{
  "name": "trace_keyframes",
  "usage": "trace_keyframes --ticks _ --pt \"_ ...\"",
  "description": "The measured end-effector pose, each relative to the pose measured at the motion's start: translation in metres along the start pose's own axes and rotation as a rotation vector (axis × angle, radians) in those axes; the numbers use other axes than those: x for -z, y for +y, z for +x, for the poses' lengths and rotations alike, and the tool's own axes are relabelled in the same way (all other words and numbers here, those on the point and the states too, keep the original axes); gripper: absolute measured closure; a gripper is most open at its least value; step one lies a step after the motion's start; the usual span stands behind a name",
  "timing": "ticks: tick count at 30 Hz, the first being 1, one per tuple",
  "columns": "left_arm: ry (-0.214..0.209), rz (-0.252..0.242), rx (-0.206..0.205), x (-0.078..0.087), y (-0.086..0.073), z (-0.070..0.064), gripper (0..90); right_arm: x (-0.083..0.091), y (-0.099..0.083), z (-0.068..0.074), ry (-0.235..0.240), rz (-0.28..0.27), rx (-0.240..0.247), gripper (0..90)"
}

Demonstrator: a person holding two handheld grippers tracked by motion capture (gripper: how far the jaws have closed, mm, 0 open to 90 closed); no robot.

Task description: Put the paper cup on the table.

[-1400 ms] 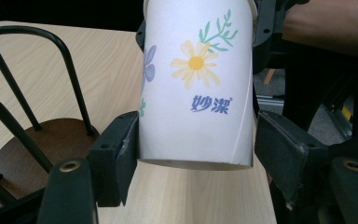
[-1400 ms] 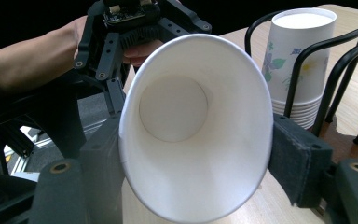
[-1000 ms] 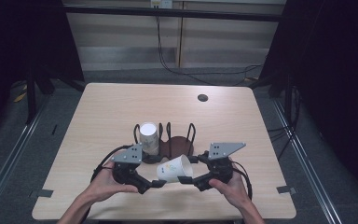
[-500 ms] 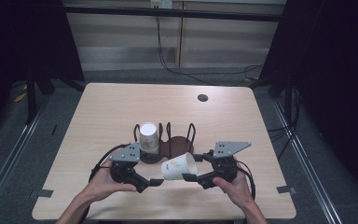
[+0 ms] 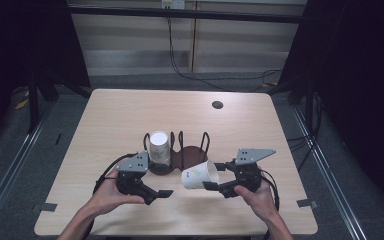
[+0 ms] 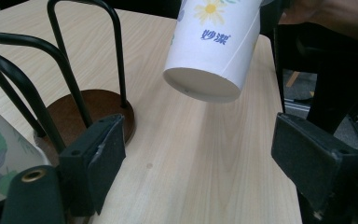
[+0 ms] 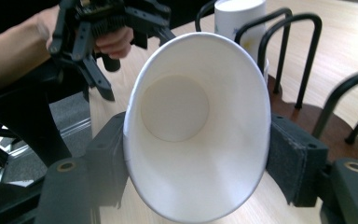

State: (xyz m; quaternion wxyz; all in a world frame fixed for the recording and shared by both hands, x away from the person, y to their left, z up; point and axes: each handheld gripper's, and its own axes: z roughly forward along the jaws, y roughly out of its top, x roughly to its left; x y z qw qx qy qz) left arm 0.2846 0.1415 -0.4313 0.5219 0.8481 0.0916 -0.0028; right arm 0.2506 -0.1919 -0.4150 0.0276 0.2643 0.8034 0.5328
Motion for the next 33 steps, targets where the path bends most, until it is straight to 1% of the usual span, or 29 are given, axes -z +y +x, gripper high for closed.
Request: trace_keyframes --ticks 3,5,7,8,10,11,13,14,17,19,20,21,22,24,25,26,28,29,30,31,32,33 --pt "0.021 -0.004 0.004 0.005 -0.001 0.001 17.3 0.004 -0.003 -0.002 -0.02 0.015 -0.008 30.0" --pt "0.039 -0.014 0.015 0.01 -0.001 0.003 17.3 0.006 -0.004 -0.004 -0.031 0.019 -0.016 30.1" --pt "0.053 -0.006 0.018 0.013 -0.003 0.005 17.3 0.008 -0.004 -0.007 -0.04 0.02 -0.022 30.1" --pt "0.067 -0.006 0.027 0.016 -0.005 0.005 17.3 0.009 -0.004 -0.007 -0.042 0.023 -0.023 30.2" --pt "0.068 0.01 0.021 0.02 -0.007 0.005 17.4 0.01 -0.004 -0.008 -0.052 0.036 -0.02 30.1" --pt "0.069 0.008 0.023 0.022 -0.009 0.005 18.4 0.011 -0.004 -0.008 -0.056 0.038 -0.018 30.2" --pt "0.081 0.008 0.032 0.026 -0.013 0.007 18.8 0.013 -0.004 -0.008 -0.07 0.047 -0.019 30.2" --pt "0.096 0.01 0.037 0.028 -0.015 0.008 18.8 0.014 -0.005 -0.009 -0.078 0.054 -0.022 30.1" --pt "0.105 0.001 0.054 0.03 -0.018 0.008 18.0 0.018 -0.008 -0.012 -0.097 0.065 -0.033 30.1" --pt "0.12 0.005 0.05 0.032 -0.02 0.008 18.0 0.021 -0.01 -0.014 -0.107 0.066 -0.044 30.1" --pt "0.12 0.009 0.072 0.033 -0.021 0.008 18.4 0.021 -0.01 -0.015 -0.105 0.061 -0.059 30.1" --pt "0.118 0.02 0.084 0.034 -0.021 0.009 20.5 0.02 -0.012 -0.016 -0.112 0.053 -0.064 30.1" --pt "0.132 0.025 0.087 0.035 -0.022 0.009 22.0 0.02 -0.012 -0.016 -0.106 0.049 -0.067 30.1" --pt "0.157 0.018 0.08 0.037 -0.022 0.009 18.7 0.018 -0.013 -0.015 -0.112 0.067 -0.063 30.0" --pt "0.159 0.011 0.084 0.038 -0.022 0.009 17.3 0.019 -0.013 -0.016 -0.12 0.076 -0.061 30.0" --pt "0.163 0.009 0.082 0.04 -0.022 0.009 17.7 0.02 -0.013 -0.016 -0.12 0.076 -0.064 30.0" --pt "0.171 0.011 0.078 0.043 -0.023 0.01 18.4 0.023 -0.012 -0.018 -0.143 0.088 -0.069 30.0" --pt "0.172 0.004 0.083 0.045 -0.024 0.011 18.4 0.025 -0.012 -0.019 -0.145 0.092 -0.073 30.1" --pt "0.18 0.006 0.087 0.047 -0.025 0.012 18.4 0.026 -0.011 -0.021 -0.153 0.104 -0.082 30.0" --pt "0.182 0.006 0.089 0.047 -0.026 0.012 18.4 0.027 -0.011 -0.024 -0.173 0.136 -0.093 30.0" --pt "0.184 0.004 0.095 0.048 -0.027 0.013 18.1 0.027 -0.011 -0.025 -0.181 0.148 -0.095 29.9" --pt "0.188 0.009 0.093 0.049 -0.028 0.014 17.8 0.027 -0.011 -0.027 -0.184 0.155 -0.094 29.9"
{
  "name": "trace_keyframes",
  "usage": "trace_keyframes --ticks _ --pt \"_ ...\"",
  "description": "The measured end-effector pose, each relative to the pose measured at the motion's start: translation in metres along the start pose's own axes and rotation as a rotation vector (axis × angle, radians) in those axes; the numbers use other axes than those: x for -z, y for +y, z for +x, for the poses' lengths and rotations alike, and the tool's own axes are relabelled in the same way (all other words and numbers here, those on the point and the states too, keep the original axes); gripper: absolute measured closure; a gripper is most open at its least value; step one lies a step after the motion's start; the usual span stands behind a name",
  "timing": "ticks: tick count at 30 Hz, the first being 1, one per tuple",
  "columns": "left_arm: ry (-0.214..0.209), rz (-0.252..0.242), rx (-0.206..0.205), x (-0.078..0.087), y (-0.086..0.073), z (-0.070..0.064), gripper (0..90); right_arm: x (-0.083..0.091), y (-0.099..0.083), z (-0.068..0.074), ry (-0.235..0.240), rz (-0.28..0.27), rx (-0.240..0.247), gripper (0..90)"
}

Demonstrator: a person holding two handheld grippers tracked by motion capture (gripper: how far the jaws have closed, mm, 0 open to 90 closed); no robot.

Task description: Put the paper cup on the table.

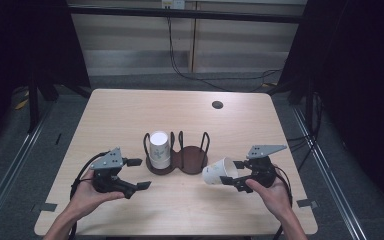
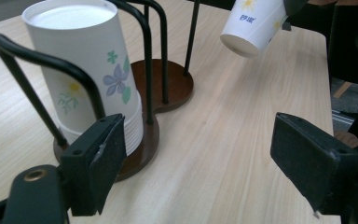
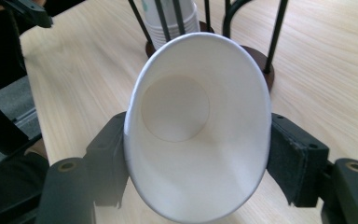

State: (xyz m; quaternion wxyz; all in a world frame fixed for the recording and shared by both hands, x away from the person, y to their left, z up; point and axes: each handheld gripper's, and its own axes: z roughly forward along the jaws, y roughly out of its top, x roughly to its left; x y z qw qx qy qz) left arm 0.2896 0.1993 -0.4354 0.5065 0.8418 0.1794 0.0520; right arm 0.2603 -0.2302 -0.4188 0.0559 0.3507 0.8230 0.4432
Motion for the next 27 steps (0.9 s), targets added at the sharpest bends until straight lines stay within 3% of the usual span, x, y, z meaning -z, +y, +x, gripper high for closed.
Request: trace_keyframes --ticks 16,20,27 --pt "0.009 0.006 0.01 0.002 -0.007 0.006 16.5 0.008 0.004 -0.024 -0.091 0.056 -0.043 29.9" --pt "0.015 0.007 0.02 0.004 -0.009 0.008 16.5 0.006 0.006 -0.028 -0.129 0.098 -0.048 30.0" --pt "0.02 0.005 0.029 0.008 -0.011 0.013 16.5 -0.001 0.011 -0.035 -0.145 0.164 -0.045 29.8"
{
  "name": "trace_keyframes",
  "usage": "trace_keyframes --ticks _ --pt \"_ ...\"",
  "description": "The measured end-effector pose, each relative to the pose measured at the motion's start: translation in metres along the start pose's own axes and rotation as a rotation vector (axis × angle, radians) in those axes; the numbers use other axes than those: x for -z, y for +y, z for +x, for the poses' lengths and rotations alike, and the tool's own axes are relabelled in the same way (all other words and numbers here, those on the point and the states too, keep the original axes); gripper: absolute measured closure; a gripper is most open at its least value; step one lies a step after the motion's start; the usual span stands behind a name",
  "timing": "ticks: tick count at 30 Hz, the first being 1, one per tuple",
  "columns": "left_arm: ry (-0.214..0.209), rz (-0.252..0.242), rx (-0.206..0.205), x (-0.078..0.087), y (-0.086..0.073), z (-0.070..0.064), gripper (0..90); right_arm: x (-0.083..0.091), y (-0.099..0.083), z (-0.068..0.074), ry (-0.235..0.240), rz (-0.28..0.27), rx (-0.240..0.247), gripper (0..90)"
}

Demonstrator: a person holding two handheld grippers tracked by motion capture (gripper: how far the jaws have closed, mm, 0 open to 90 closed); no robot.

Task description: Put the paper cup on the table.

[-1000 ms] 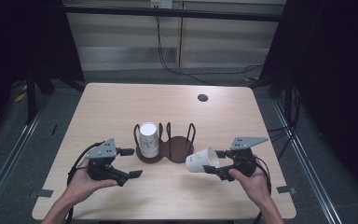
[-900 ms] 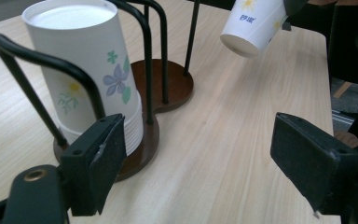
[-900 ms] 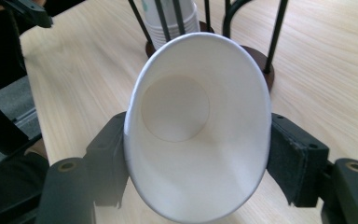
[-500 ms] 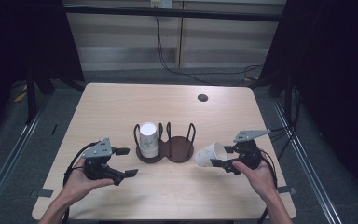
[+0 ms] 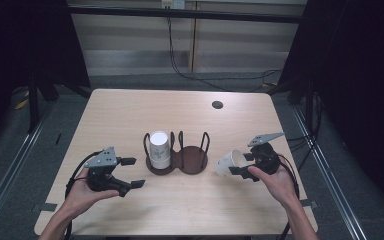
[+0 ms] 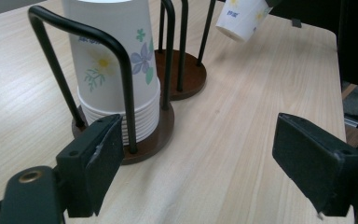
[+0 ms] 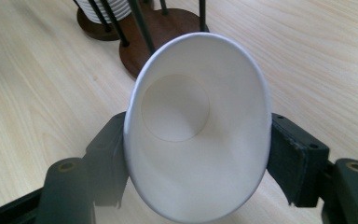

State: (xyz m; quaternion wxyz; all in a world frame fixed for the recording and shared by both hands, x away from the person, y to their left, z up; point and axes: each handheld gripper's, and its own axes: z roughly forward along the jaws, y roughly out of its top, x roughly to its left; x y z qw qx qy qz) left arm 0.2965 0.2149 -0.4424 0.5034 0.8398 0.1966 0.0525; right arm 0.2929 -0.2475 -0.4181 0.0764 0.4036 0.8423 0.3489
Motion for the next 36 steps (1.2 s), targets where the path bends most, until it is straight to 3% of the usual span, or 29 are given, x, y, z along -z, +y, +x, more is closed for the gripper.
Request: trace_keyframes --ticks 11,17,28,36 --pt "0.01 -0.017 -0.011 0.001 -0.001 0.001 16.9 -0.004 0.015 -0.009 -0.06 0.097 0.003 29.5" --pt "0.012 -0.004 -0.02 0.001 -0.001 0.002 16.8 -0.009 0.025 -0.013 -0.1 0.177 0.01 29.3" --pt "0.013 0.004 -0.019 0.001 -0.003 0.002 17.0 -0.013 0.034 -0.021 -0.111 0.193 0.007 28.6" --pt "0.019 0.011 -0.026 0.0 -0.003 0.002 17.0 -0.022 0.038 -0.029 -0.122 0.238 -0.008 28.0"
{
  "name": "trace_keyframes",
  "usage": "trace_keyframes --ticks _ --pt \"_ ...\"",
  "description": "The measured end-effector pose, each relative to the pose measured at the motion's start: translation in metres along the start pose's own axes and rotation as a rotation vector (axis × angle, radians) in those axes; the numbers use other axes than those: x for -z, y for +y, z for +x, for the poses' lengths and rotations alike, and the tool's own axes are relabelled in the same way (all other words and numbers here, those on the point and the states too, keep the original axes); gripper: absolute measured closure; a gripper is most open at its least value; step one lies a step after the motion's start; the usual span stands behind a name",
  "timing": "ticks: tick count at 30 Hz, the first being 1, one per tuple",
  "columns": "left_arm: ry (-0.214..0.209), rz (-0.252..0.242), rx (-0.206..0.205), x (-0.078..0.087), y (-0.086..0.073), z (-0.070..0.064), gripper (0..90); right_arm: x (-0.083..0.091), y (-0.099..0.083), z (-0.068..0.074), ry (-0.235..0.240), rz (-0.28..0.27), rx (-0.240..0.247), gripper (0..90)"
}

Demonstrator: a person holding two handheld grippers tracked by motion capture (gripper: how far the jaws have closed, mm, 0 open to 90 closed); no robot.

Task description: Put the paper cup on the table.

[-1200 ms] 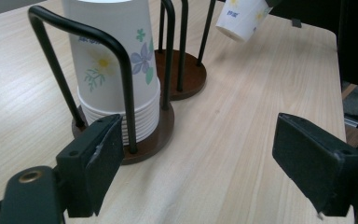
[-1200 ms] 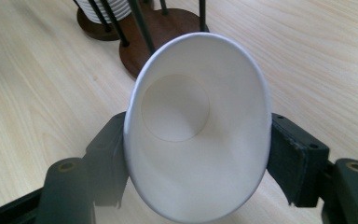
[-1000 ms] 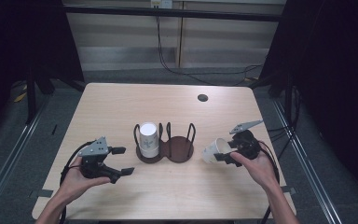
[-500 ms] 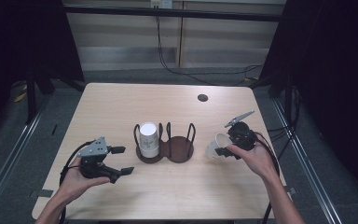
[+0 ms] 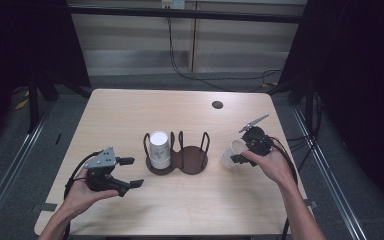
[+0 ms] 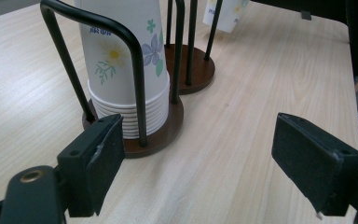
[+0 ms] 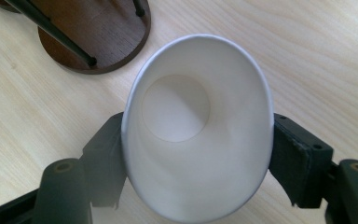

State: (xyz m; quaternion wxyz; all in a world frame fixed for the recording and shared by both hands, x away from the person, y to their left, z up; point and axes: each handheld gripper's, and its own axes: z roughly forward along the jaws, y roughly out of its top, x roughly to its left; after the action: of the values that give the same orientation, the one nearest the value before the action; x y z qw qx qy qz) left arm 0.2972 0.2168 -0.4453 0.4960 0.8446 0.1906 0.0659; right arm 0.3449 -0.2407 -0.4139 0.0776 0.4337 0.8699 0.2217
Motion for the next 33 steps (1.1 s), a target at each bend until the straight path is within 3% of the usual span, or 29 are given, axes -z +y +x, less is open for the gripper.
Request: trace_keyframes --ticks 15,20,33 --pt "0.0 -0.002 -0.006 0.001 0.001 -0.002 17.9 -0.013 0.011 -0.013 -0.039 0.078 -0.009 26.6" --pt "0.003 -0.001 -0.011 0.001 0.001 -0.002 17.7 -0.015 0.012 -0.01 -0.055 0.085 0.001 25.8" --pt "0.005 0.002 -0.009 0.002 0.001 -0.002 17.7 -0.018 0.018 -0.005 -0.069 0.031 0.003 18.4"
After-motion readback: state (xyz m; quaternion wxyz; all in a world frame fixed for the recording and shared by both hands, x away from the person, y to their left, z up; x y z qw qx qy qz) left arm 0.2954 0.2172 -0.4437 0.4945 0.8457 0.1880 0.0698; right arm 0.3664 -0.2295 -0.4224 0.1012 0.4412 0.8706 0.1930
